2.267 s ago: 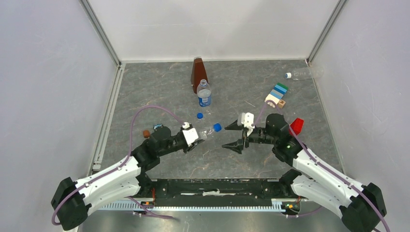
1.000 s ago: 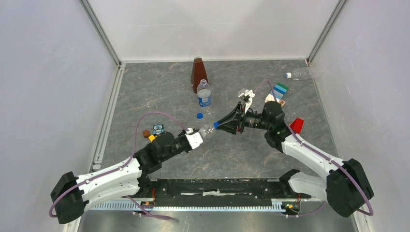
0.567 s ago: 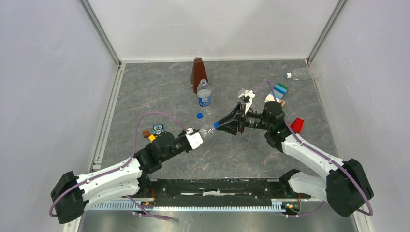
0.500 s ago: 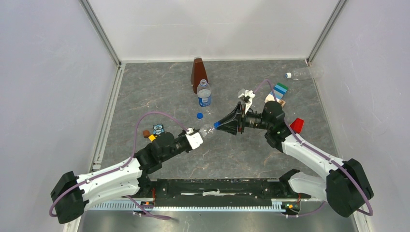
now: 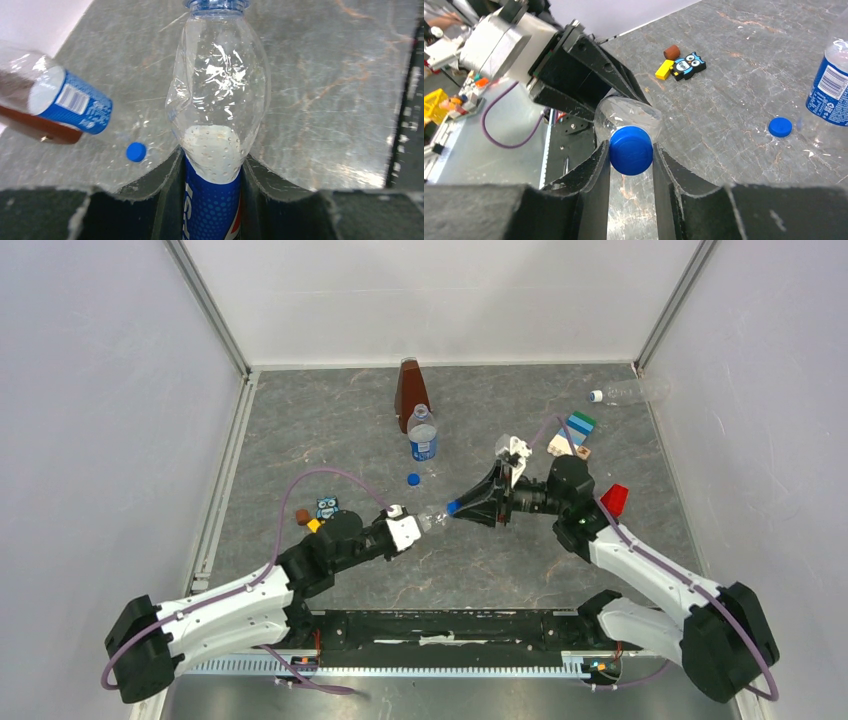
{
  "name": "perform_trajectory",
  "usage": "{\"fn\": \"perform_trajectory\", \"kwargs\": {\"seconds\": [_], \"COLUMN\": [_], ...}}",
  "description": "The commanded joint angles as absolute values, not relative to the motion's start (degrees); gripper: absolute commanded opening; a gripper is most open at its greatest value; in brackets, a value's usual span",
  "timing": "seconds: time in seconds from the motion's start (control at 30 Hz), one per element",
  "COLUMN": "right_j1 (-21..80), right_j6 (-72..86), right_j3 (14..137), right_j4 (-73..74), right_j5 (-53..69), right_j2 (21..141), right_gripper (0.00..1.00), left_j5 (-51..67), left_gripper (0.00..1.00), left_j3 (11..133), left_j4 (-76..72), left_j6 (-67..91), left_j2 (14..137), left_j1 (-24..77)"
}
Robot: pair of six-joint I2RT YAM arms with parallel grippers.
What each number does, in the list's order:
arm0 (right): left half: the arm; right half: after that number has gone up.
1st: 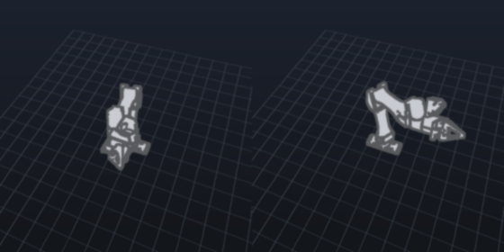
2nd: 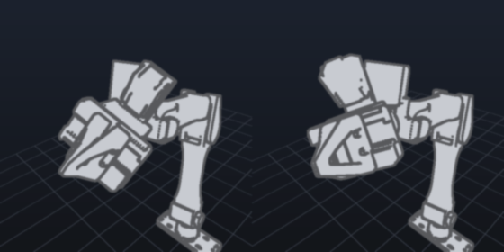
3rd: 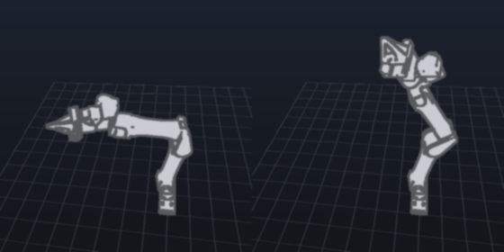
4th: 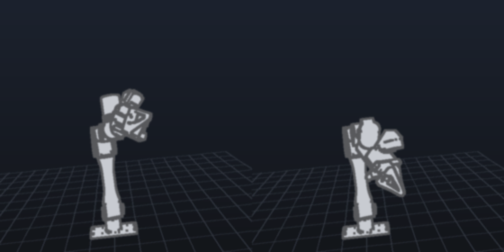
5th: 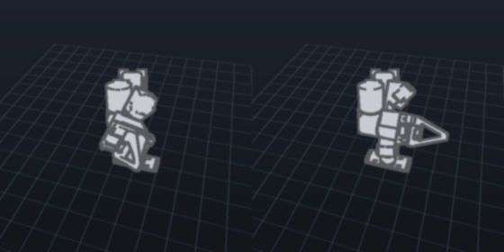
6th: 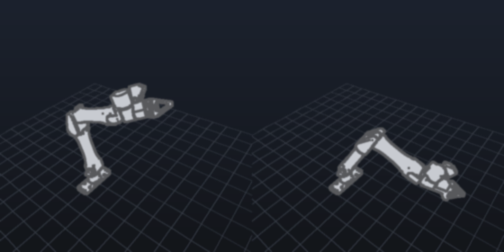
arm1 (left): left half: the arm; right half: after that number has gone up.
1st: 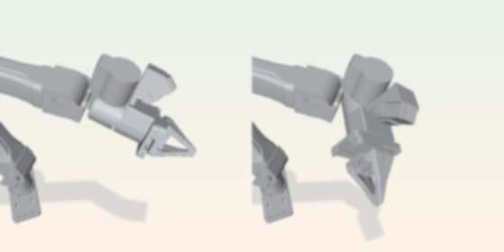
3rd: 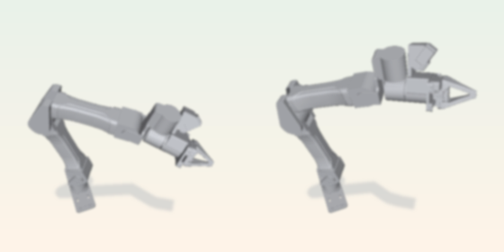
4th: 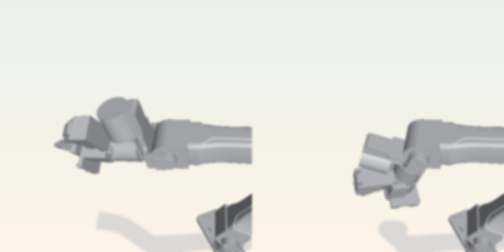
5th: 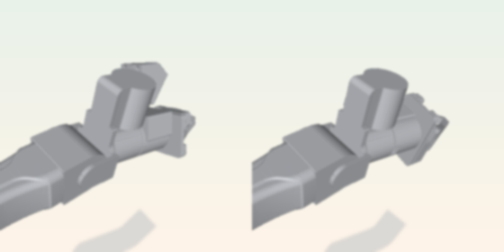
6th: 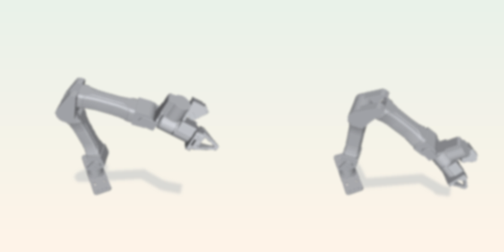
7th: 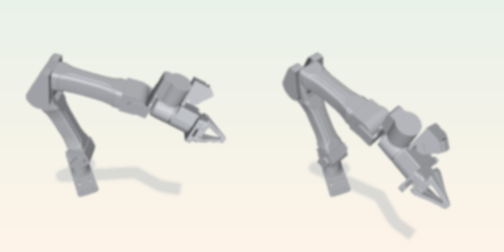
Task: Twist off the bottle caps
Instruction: Unscrew the bottle cap from the plastic bottle.
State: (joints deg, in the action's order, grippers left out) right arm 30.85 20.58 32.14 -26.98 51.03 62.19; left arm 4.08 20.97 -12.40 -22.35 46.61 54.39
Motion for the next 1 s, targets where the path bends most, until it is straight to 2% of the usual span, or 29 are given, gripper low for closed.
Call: {"fn": "perform_trajectory", "kwargs": {"seconds": [0.0,0.3,0.63,0.93,0.97], "right_j1": [31.29,31.62,34.35,34.78,34.85], "right_j6": [7.96,-6.59,-19.24,-22.49,-22.46], "right_j3": [30.17,26.81,25.33,24.3,24.48], "right_j4": [-23.31,-14.27,-5.46,-6.31,-6.56], "right_j5": [56.22,59.4,59.91,61.43,61.12], "right_j2": [55.81,45.46,40.58,40.31,40.42], "right_gripper": [0.0,0.0,0.0,0.0,0.05], "left_j5": [17.42,37.78,51.04,50.34,48.04], "left_gripper": [0.02,0.02,0.02,0.02,0.02], "left_j3": [27.26,29.24,33.55,34.49,34.16], "left_j4": [-9.34,-12.23,-8.47,-5.72,-5.63], "left_j6": [-16.71,-11.16,-8.96,-8.84,-9.27], "left_j2": [45.61,49.09,53.13,54.13,53.72], "left_j1": [52.89,46.85,44.76,44.38,44.38]}}
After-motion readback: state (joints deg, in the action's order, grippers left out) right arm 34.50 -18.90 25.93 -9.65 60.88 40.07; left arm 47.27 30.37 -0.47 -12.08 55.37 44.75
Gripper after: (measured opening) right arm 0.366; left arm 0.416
